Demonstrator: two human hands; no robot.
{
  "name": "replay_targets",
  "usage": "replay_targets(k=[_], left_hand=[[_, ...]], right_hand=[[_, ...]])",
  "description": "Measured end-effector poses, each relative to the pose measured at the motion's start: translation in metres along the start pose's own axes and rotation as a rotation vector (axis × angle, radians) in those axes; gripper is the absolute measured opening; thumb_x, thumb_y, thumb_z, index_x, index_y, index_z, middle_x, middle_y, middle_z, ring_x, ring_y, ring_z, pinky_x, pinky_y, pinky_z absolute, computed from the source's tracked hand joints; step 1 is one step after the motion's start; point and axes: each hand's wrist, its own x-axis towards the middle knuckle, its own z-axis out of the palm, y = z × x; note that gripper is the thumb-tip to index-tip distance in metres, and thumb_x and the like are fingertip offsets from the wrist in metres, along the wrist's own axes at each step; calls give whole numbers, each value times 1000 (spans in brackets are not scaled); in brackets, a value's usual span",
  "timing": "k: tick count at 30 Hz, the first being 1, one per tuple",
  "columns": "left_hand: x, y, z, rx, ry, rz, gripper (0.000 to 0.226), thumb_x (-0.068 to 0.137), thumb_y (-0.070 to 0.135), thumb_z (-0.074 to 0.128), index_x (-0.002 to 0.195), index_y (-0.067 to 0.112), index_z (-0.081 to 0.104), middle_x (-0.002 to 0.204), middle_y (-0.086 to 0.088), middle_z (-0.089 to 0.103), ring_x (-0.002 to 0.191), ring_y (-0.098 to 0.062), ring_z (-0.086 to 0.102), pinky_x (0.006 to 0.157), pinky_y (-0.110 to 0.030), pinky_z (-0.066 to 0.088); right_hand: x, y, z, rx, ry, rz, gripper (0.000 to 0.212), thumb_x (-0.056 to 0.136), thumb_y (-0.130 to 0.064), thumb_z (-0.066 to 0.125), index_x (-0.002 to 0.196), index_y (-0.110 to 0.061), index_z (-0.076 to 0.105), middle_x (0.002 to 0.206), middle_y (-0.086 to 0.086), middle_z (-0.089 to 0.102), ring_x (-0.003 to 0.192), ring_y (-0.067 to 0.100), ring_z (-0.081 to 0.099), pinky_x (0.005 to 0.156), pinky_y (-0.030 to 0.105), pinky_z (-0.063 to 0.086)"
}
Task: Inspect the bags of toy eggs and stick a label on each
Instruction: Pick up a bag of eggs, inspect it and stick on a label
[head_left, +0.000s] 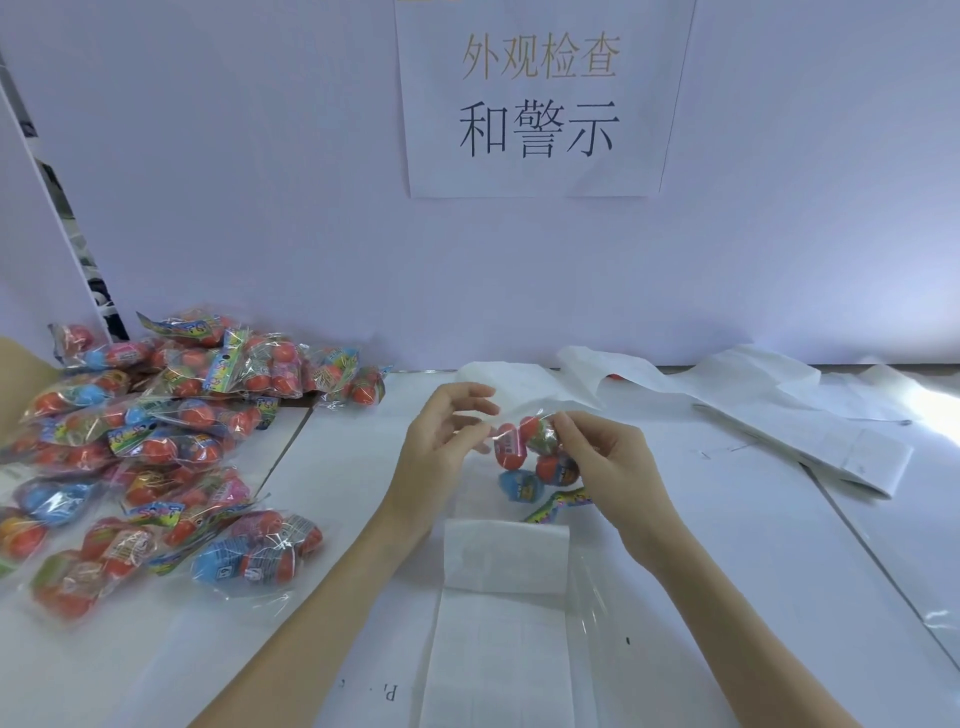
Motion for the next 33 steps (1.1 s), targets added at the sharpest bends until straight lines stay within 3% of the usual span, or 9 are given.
replay_targets(k=[4,9,12,15,20,24,27,29,33], left_hand=[[-4,0,2,59,-74,8,14,98,23,71,111,22,77,98,4,75,89,-19,69,80,-24,56],[-1,-3,3,20,100,15,6,98,11,70,100,9,76,86,-2,77,72,-20,74,69,-22,57],[2,-4,0,-92,193,-82,10,98,13,71,99,3,73,98,-13,76,81,-32,76,74,-37,64],[3,-4,1,-161,169,-148,11,99,11,68,94,2,72,93,-15,75,73,-27,75,64,-34,62],[4,-3,4,-189,147,-144,13,102,11,64,92,2,67,88,-11,72,74,-22,74,64,-29,60],[2,-4,-1,-4,130,15,4,99,14,70,99,14,74,106,-4,73,94,-13,70,85,-23,56],[2,-3,-5,140,178,101,9,94,15,76,97,23,79,94,1,67,78,-7,59,76,-14,48],[1,-2,-5,79,139,81,8,99,11,69,101,15,76,80,3,70,70,-11,61,71,-16,50],[2,-2,0,-29,55,16,18,107,13,56,104,-1,67,102,-15,76,90,-31,74,78,-31,60]], right_hand=[[-2,1,7,-177,-53,-106,31,108,-25,54,91,-26,80,77,-5,75,79,25,73,71,33,56],[0,-2,1,54,-55,-10,23,105,-37,58,117,-24,72,90,-4,80,82,9,75,72,16,54],[2,-3,-4,128,-28,-2,22,104,-29,62,110,-17,80,99,2,81,95,15,77,82,21,58],[3,0,-4,136,37,55,33,104,-29,62,100,-3,80,101,17,79,93,21,75,94,34,60],[3,-2,-2,130,92,62,31,103,-31,64,86,-12,82,80,6,78,72,13,67,68,24,55],[4,1,-9,-250,204,-126,53,102,-36,65,55,-17,49,49,-10,27,52,12,23,50,20,21],[3,-3,-12,52,109,-43,40,102,-35,66,68,-13,70,55,-2,63,48,18,55,50,21,44],[1,-8,-9,217,2,27,26,103,-33,64,99,-15,82,85,11,80,78,25,78,67,26,61],[1,-4,-7,320,-19,41,31,103,-37,62,111,-13,80,105,11,80,101,25,77,90,32,62]])
